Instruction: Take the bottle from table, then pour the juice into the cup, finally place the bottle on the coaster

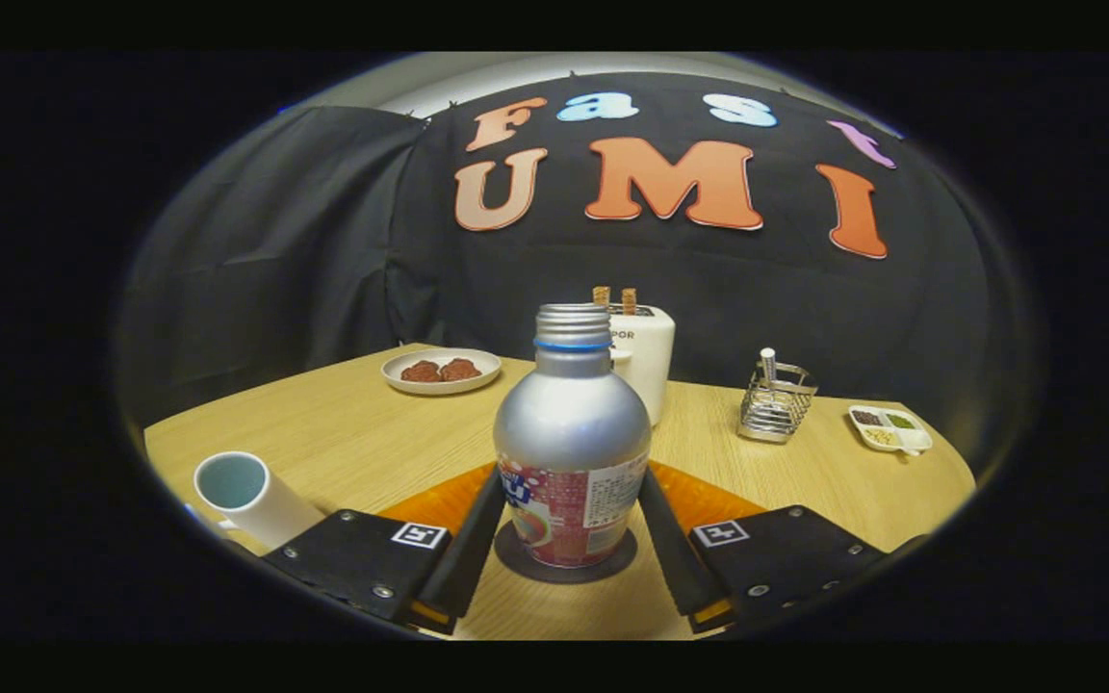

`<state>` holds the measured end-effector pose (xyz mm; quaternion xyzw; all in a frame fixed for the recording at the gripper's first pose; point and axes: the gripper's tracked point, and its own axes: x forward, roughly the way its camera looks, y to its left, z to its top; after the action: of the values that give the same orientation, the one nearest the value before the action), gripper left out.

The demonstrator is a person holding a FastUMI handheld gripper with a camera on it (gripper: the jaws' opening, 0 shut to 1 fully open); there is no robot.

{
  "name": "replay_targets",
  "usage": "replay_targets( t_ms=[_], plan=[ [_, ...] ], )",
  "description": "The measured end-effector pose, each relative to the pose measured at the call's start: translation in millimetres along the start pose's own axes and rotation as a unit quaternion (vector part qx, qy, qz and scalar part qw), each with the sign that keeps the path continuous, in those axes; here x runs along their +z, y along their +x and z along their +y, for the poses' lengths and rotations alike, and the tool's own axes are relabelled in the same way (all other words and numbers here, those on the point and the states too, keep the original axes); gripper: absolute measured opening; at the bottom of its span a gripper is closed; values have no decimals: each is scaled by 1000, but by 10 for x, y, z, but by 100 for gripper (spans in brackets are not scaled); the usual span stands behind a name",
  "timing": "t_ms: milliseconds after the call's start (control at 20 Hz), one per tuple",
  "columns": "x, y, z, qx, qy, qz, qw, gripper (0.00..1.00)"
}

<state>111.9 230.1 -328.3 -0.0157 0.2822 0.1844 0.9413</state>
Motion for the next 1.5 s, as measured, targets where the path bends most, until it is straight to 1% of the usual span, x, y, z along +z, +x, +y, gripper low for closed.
replay_targets(
  t_ms=[150,400,750,900,1100,1300,1500],
  plan=[
    [69,-110,-48,-10,-6,-12,1000,82],
    [375,-450,-111,-15,-7,-54,998,94],
    [1067,-1284,-283,-28,7,-150,988,95],
    [1294,-1698,-301,-32,-7,-180,983,95],
    [1555,-2238,-400,-57,-40,-208,976,95],
    [1626,-2635,-480,-65,-29,-209,975,96],
    [1641,-2909,-628,-80,-15,-219,972,96]
  ],
)
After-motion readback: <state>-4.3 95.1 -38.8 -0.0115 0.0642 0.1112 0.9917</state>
